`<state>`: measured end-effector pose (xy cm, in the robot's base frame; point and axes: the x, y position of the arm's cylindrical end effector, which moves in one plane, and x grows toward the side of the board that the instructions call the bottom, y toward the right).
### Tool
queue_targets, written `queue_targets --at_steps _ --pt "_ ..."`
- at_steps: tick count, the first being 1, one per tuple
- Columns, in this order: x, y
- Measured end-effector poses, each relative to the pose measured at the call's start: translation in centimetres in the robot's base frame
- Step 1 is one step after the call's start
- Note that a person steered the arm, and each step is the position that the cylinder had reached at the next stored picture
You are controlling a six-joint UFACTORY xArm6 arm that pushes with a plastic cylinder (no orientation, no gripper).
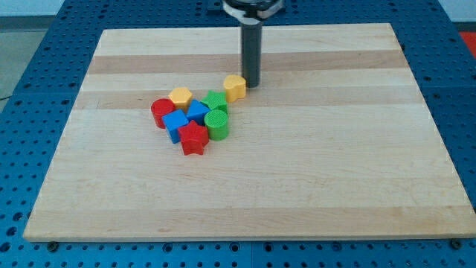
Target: Move the yellow heart into the green star
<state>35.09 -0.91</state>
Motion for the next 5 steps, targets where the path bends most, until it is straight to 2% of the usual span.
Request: queue_targets --at_steps 1,2,3,5 --pt "0.0 -3.0" --pt "0.0 -3.5" --pt "0.0 -1.4" --pt "0.0 -1.1"
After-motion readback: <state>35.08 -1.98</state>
